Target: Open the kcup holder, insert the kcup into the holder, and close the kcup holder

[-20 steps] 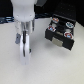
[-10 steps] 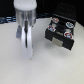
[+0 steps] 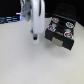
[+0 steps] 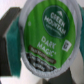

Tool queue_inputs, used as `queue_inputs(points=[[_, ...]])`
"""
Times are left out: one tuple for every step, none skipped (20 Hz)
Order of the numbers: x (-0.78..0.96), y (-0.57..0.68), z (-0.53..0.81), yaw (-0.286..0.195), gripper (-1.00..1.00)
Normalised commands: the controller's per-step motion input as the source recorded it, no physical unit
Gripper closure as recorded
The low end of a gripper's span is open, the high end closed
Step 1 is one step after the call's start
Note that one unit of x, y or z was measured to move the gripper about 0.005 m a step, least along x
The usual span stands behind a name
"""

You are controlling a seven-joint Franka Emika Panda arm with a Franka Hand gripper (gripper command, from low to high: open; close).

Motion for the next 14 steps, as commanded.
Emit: queue_inputs(points=[[0.06, 0.63, 0.58, 0.022, 1.0], [0.06, 0.63, 0.56, 0.025, 1.0], [0.03, 0.62, 0.48, 0.029, 1.0], [0.0, 0.61, 0.45, 0.028, 1.0], [0.0, 0.63, 0.45, 0.023, 1.0], [0.0, 0.63, 0.46, 0.017, 1.0], [0.0, 0.64, 0.48, 0.017, 1.0], [0.0, 0.65, 0.46, 0.016, 1.0], [0.0, 0.65, 0.44, 0.012, 1.0], [0.0, 0.66, 0.44, 0.011, 1.0], [0.01, 0.64, 0.4, 0.015, 1.0], [0.01, 0.65, 0.41, 0.015, 1.0], [0.0, 0.65, 0.38, 0.014, 1.0], [-0.01, 0.64, 0.34, 0.018, 1.0]])
